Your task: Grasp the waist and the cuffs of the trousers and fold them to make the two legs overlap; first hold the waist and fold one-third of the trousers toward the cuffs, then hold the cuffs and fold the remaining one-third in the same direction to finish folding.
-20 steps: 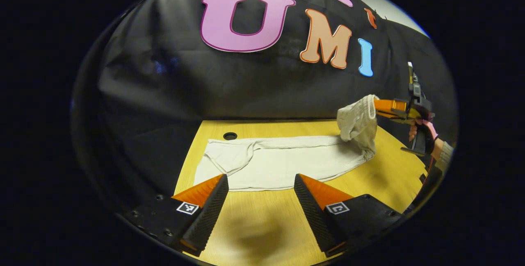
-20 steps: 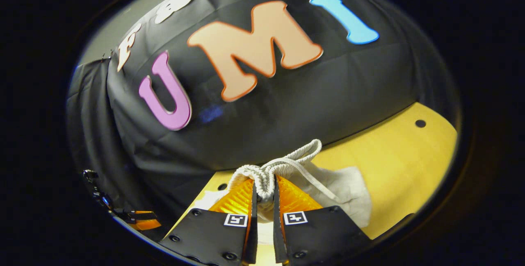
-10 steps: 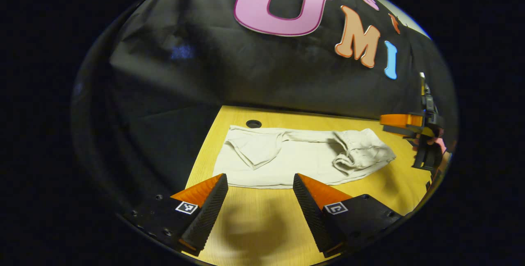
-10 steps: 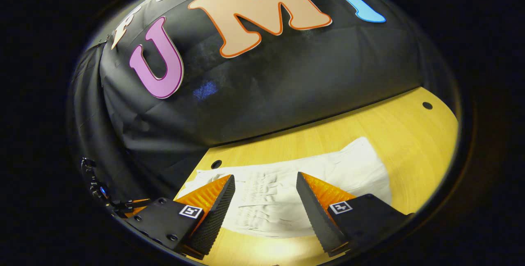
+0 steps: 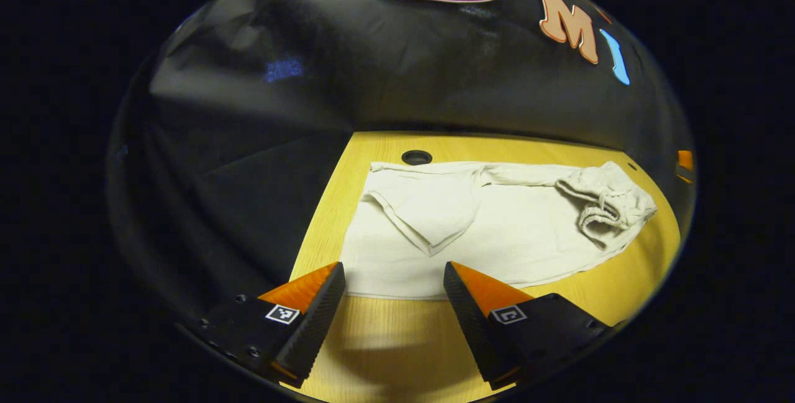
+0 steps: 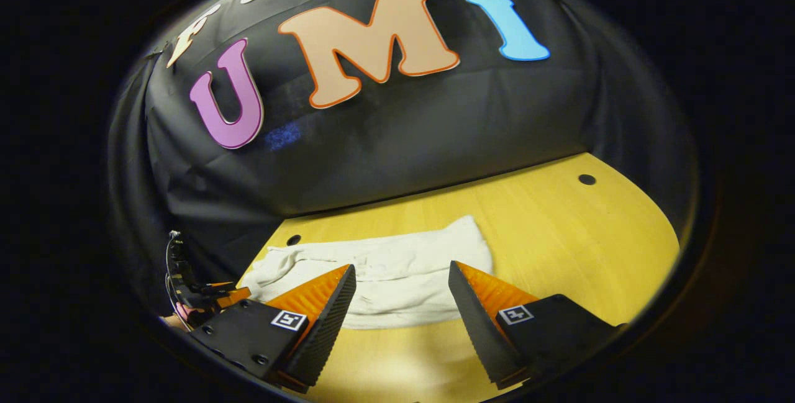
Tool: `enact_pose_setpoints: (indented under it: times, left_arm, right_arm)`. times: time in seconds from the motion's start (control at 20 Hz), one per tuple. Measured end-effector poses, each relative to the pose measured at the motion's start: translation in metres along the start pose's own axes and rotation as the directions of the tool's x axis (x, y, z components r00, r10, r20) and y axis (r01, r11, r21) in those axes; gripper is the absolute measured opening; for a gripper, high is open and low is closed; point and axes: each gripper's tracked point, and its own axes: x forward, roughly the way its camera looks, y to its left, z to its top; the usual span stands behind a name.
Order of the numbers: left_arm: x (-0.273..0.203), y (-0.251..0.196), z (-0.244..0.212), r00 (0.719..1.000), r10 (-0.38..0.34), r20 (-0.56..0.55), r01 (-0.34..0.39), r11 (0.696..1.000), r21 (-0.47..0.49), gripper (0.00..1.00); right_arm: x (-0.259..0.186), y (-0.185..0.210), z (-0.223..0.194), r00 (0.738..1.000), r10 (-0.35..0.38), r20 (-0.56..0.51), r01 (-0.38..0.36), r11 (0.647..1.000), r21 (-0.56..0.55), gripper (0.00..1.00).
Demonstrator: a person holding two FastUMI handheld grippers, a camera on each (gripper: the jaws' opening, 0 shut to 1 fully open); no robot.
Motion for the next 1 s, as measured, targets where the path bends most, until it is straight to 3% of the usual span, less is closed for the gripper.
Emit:
enact_pose_setpoints:
  times: [0.3, 0.55, 0.65, 0.85, 1.0]
  left_arm:
    - [0.013, 0.01, -0.01, 0.999, 0.037, -0.034, -0.036, 0.999, 0.013, 0.94]
    - [0.016, 0.007, -0.012, 0.999, -0.002, -0.033, 0.002, 1.0, -0.008, 0.95]
    - [0.014, 0.008, -0.013, 0.999, -0.021, -0.032, 0.021, 1.0, -0.021, 0.9]
    - [0.013, 0.001, -0.009, 0.996, -0.073, -0.048, 0.074, 0.997, 0.01, 0.74]
    - [0.016, -0.008, -0.008, 0.99, -0.13, -0.048, 0.131, 0.991, 0.023, 0.51]
  right_arm:
    - [-0.063, -0.051, 0.007, 0.988, -0.144, 0.046, 0.146, 0.989, -0.025, 0.96]
    - [-0.075, -0.058, 0.03, 0.985, -0.149, 0.084, 0.148, 0.989, 0.018, 0.96]
    - [-0.081, -0.057, 0.036, 0.987, -0.137, 0.088, 0.135, 0.99, 0.031, 0.96]
    - [-0.087, -0.06, 0.041, 0.986, -0.14, 0.091, 0.137, 0.99, 0.029, 0.96]
    - [-0.092, -0.065, 0.048, 0.984, -0.144, 0.106, 0.142, 0.99, 0.023, 0.96]
